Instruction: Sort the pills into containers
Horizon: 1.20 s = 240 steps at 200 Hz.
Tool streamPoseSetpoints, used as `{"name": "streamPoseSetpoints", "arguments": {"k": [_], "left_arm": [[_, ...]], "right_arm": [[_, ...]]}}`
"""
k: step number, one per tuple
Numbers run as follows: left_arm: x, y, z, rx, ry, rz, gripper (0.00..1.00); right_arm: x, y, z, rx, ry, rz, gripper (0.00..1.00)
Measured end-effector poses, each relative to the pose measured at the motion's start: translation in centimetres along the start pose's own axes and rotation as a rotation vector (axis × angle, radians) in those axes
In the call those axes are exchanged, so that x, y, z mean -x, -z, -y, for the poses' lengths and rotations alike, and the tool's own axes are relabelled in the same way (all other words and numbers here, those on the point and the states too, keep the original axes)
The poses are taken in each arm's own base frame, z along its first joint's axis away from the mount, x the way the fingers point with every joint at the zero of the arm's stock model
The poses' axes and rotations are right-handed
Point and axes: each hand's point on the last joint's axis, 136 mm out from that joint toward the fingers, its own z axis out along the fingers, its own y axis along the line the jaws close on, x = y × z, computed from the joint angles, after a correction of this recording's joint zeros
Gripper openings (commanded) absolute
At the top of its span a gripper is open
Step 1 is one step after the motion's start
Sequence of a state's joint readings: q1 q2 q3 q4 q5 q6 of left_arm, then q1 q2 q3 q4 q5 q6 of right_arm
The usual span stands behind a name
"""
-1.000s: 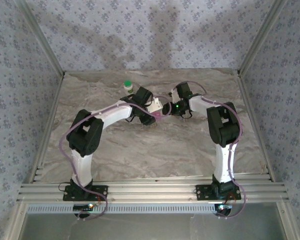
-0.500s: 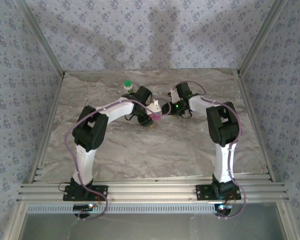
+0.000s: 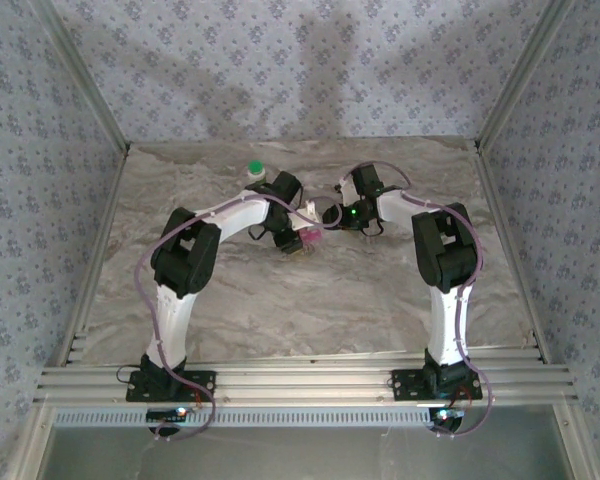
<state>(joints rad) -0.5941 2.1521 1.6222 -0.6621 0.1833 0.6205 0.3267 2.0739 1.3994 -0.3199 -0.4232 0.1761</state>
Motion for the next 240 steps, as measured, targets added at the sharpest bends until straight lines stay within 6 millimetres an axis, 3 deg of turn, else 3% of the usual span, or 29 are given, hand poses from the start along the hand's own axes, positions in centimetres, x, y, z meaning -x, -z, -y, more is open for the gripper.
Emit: {"name": "streamPoseSetpoints", "arguments": {"k": [70,147,240], "left_arm": [[0.1,0.8,0.2,-0.071,0.121,0.029,0.32],[0.3,1.2,0.0,-0.169,0.290,0.077,0.42],[0.8,1.4,-1.3,-0.179,0.421,0.132,0.45]], "right_arm": [[0.4,0.0,0.0,-0.060,0.035,0.008,0.48],[1.5,-0.1,0.0,-0.183,0.119,0.043,0.46],[2.0,0.0,0.5,-0.249,0.145,0.059,0.47]]}}
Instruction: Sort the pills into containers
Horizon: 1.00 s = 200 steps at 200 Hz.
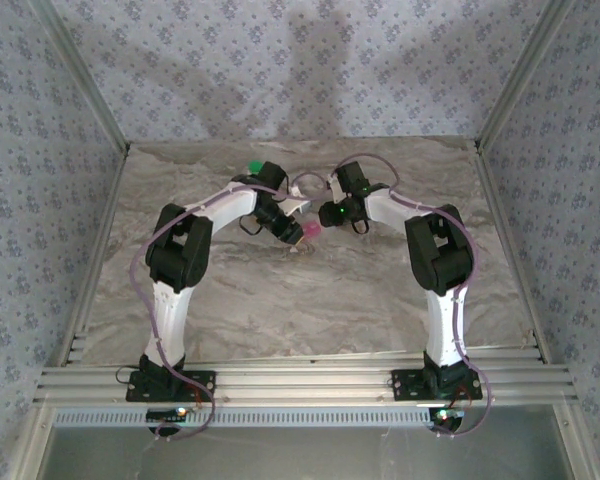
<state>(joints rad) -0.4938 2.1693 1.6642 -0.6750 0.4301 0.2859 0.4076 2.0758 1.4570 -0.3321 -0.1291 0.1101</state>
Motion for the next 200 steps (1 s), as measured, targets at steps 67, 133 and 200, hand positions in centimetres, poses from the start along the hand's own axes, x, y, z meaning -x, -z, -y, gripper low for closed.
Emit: {"name": "streamPoseSetpoints", "arguments": {"k": [67,133,200], "left_arm": [[-0.8,1.0,-4.6,0.075,0.204,0.044,0.47],[1.2,1.0,-4.4,0.130,0.223,0.111,0.47],[1.9,3.3,-1.9,0.191,0.149,0.228,0.61]], "right_arm": [[0.4,0.0,0.6,-0.042,0.008,0.008,0.47],[0.4,-0.1,0.7,-0.051,0.010,0.000,0.48],[0.5,-0.1,0.7,-0.050,0.009,0.000,0.48]]}}
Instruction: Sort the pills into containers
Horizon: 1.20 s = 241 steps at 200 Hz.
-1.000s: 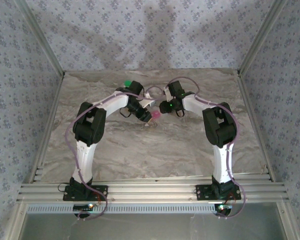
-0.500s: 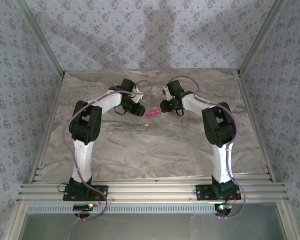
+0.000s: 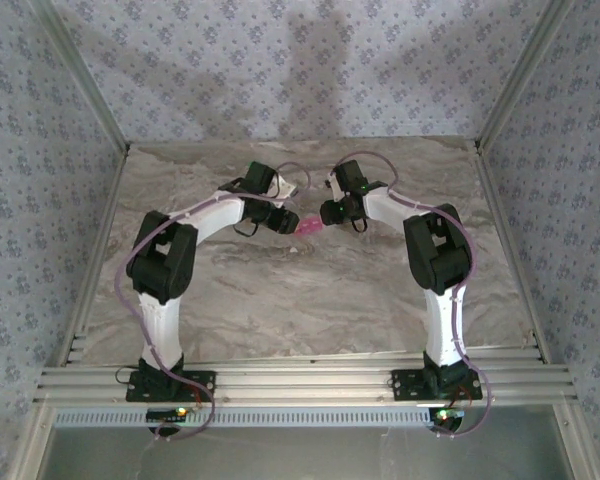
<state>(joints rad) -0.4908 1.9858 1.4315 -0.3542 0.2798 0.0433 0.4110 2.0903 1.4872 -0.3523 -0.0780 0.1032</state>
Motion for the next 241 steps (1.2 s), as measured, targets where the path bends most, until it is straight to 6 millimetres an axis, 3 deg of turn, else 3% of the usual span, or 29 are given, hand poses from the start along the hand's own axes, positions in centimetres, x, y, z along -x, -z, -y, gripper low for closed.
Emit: {"name": "streamPoseSetpoints", "arguments": {"k": [27,33,45,95,160,241], "left_arm": [[0.8,1.1,0.7,0.042,-0.062,0.049,0.65],[1.0,1.1,0.8,0.053,-0.078,0.054,0.72],[1.1,0.9,1.0,0.072,-0.105,0.058,0.74],[0.2,-0.5,1.5,0.101,-0.169,0.020,0.74],[-0.8,-2.1,0.4,0.138,-0.176,-0.032,0.73],[2.8,-1.1,-1.6,0.264,-0.180,0.032,0.72]], "right_arm": [[0.0,0.0,0.0,0.000,-0.001,-0.005,0.48],[-0.1,0.0,0.0,0.000,-0.001,-0.005,0.48],[-0.1,0.0,0.0,0.003,-0.001,-0.005,0.48],[-0.1,0.0,0.0,0.003,-0.001,-0.005,0.48],[0.0,0.0,0.0,0.003,-0.001,-0.008,0.48],[0.0,-0.1,0.0,0.002,-0.002,-0.019,0.49]]}}
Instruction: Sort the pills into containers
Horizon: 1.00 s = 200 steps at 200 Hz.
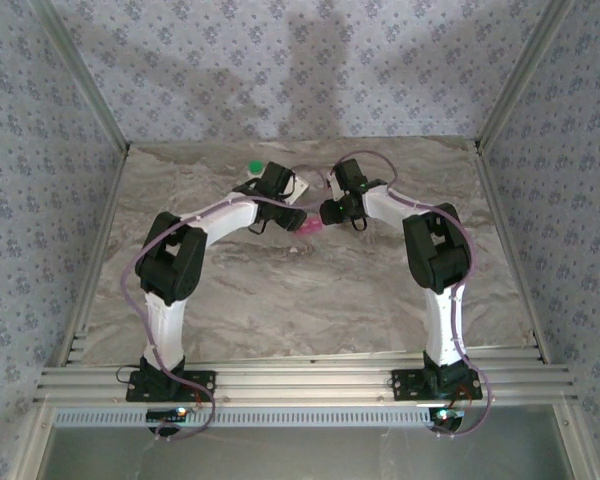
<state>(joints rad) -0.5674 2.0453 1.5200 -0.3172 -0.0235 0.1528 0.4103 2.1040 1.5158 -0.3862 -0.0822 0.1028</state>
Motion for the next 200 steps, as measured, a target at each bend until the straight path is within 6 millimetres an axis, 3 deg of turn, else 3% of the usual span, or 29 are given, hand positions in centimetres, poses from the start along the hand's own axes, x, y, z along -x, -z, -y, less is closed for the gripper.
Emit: {"name": "streamPoseSetpoints", "arguments": {"k": [23,75,149,175,200], "left_arm": [[0.3,-0.9,-1.0,0.031,0.010,-0.010,0.72],[-1.2,-2.8,-1.9,0.055,0.023,-0.077,0.72],[-0.4,-2.4,-1.7,0.041,0.066,-0.057,0.72],[1.3,-0.2,-1.7,0.032,0.100,0.005,0.72],[4.0,4.6,-2.4,0.050,0.158,0.128,0.73]], "right_arm": [[0.0,0.0,0.0,0.000,0.001,-0.003,0.49],[0.0,-0.1,-0.1,-0.001,0.013,-0.011,0.50],[0.0,-0.1,-0.1,-0.001,0.016,-0.015,0.53],[0.0,-0.1,-0.1,0.001,0.018,-0.015,0.57],[-0.2,0.3,-0.1,0.005,0.021,-0.005,0.61]]}}
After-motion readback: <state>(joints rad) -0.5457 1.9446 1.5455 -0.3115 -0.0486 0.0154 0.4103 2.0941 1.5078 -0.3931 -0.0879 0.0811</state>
